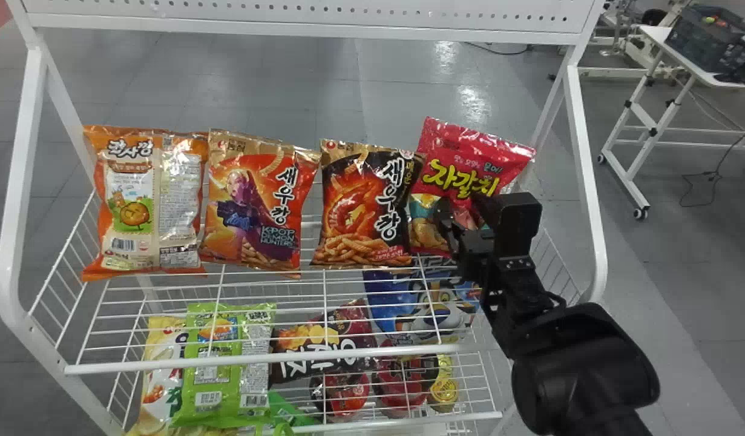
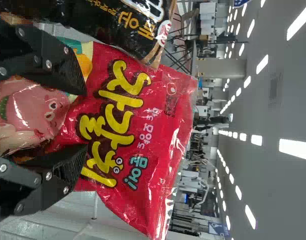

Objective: Hold basket handle with left hand then pick Jagalchi snack with right hand and place into basket

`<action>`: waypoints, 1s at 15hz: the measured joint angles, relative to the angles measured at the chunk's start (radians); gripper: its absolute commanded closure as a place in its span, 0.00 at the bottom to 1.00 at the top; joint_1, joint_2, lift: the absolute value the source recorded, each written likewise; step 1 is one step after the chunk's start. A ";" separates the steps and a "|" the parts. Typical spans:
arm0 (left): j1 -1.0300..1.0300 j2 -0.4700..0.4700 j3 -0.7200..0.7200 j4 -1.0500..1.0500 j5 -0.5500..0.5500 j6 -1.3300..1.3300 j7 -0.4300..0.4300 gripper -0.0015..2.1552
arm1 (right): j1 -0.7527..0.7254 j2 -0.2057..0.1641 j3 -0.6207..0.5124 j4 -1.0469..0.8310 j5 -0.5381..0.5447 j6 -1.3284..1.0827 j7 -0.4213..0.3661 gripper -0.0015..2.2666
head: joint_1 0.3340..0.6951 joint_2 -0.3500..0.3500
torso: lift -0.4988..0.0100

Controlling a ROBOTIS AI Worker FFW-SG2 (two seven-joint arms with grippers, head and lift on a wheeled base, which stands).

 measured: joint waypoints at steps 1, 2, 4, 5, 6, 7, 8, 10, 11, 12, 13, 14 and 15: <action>0.000 -0.001 0.000 0.004 0.000 -0.004 0.000 0.80 | 0.003 0.000 0.001 -0.003 -0.003 0.003 0.006 0.70 | 1.00 0.36 | 0.96; -0.001 -0.002 0.000 0.006 0.000 -0.007 0.001 0.80 | 0.008 0.000 0.001 -0.009 -0.005 0.004 0.008 0.75 | 1.00 0.36 | 0.96; -0.001 -0.004 0.000 0.007 0.000 -0.015 0.004 0.80 | 0.027 -0.001 0.001 -0.034 -0.007 0.006 0.007 0.86 | 1.00 0.36 | 0.96; -0.002 -0.005 -0.001 0.007 0.000 -0.017 0.007 0.80 | 0.040 -0.003 0.002 -0.053 -0.007 0.006 0.006 0.90 | 1.00 0.37 | 0.96; -0.002 -0.006 -0.002 0.008 0.000 -0.018 0.009 0.80 | 0.050 -0.004 0.002 -0.070 -0.005 0.005 0.001 0.95 | 1.00 0.37 | 0.96; -0.002 -0.006 -0.003 0.008 0.000 -0.018 0.010 0.80 | 0.055 -0.005 0.002 -0.080 -0.003 0.005 -0.006 0.97 | 1.00 0.37 | 0.96; -0.002 -0.007 -0.003 0.008 0.000 -0.018 0.011 0.80 | 0.060 -0.007 0.002 -0.089 -0.001 0.003 -0.021 0.97 | 1.00 0.36 | 0.96; -0.002 -0.008 -0.005 0.007 0.000 -0.018 0.011 0.80 | 0.080 -0.012 -0.001 -0.111 0.000 -0.009 -0.045 0.97 | 1.00 0.34 | 0.96; -0.002 -0.008 -0.005 0.006 0.000 -0.018 0.011 0.80 | 0.098 -0.014 -0.003 -0.132 0.000 -0.014 -0.055 0.97 | 1.00 0.34 | 0.96; -0.002 -0.008 -0.006 0.005 0.000 -0.018 0.011 0.80 | 0.116 -0.017 -0.006 -0.156 -0.001 -0.016 -0.062 0.97 | 1.00 0.34 | 0.96; -0.002 -0.009 -0.007 0.004 0.000 -0.018 0.011 0.80 | 0.141 -0.022 -0.010 -0.190 -0.003 -0.016 -0.068 0.97 | 1.00 0.33 | 0.96; -0.002 -0.009 -0.009 0.003 0.000 -0.018 0.011 0.80 | 0.169 -0.028 -0.015 -0.230 -0.004 -0.015 -0.073 0.97 | 1.00 0.33 | 0.96; -0.002 -0.008 -0.010 0.002 0.000 -0.018 0.011 0.80 | 0.192 -0.035 -0.018 -0.266 -0.003 -0.010 -0.081 0.97 | 1.00 0.32 | 0.96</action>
